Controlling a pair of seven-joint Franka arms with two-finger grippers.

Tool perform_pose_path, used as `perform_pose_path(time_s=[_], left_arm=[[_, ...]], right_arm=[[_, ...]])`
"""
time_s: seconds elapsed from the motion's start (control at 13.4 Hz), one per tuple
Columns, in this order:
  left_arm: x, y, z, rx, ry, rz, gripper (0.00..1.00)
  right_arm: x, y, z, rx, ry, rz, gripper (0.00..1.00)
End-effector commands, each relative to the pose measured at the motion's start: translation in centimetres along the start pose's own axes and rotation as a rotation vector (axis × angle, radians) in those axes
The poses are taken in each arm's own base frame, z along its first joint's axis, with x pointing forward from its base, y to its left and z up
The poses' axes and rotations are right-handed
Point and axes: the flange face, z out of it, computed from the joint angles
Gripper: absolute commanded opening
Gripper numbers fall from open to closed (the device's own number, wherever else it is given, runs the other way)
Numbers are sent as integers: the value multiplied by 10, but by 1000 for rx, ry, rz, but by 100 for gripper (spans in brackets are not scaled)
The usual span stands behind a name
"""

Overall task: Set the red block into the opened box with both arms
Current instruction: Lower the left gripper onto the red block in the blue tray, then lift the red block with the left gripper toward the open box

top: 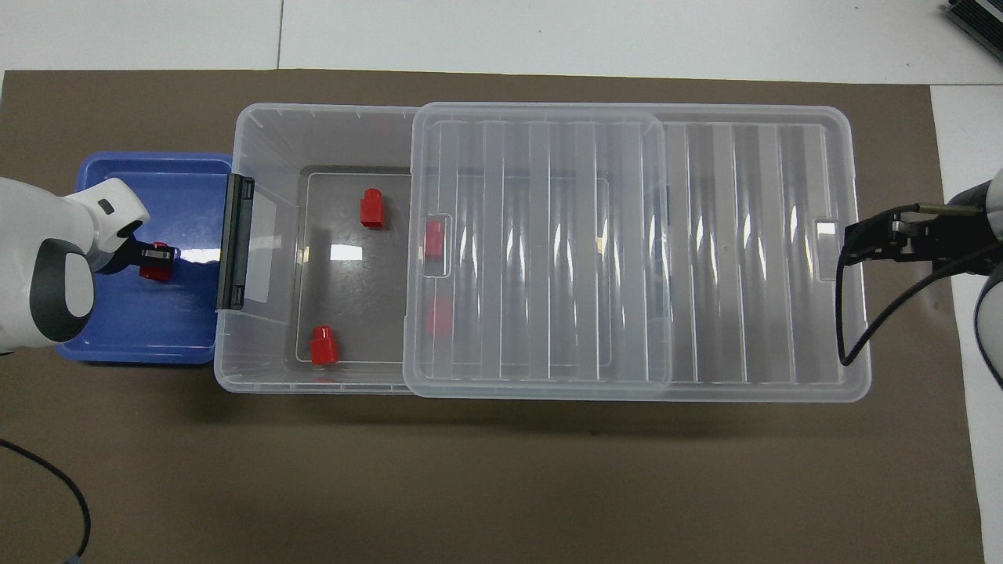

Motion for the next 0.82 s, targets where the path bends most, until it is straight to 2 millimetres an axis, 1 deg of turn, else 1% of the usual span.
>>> perform_pose_path(time_s=[0.0, 0.15, 0.22, 0.37, 0.45, 0.52, 0.6, 0.75], left_arm=[[12, 2, -8, -5, -38, -3, 0], [27, 8, -32, -18, -95, 6, 0], [34, 7, -53, -32, -120, 0, 0], [39, 3, -101, -68, -172, -23, 0], [40, 3, -128, -76, -199, -48, 0], [42, 5, -159, -87, -218, -96, 0], [42, 10, -177, -107, -248, -138, 0], [41, 36, -194, -123, -293, -236, 0]], right_arm=[[-6, 3, -2, 8, 7, -21, 100], [-5, 6, -2, 10, 10, -15, 100], [-5, 8, -2, 10, 10, -9, 100], [-4, 12, -1, 10, 8, -2, 100], [-4, 17, -1, 10, 8, 4, 100], [-4, 17, 0, 10, 6, 4, 100], [-4, 17, 1, 9, 5, 5, 100], [-3, 19, 2, 9, 3, 8, 100]])
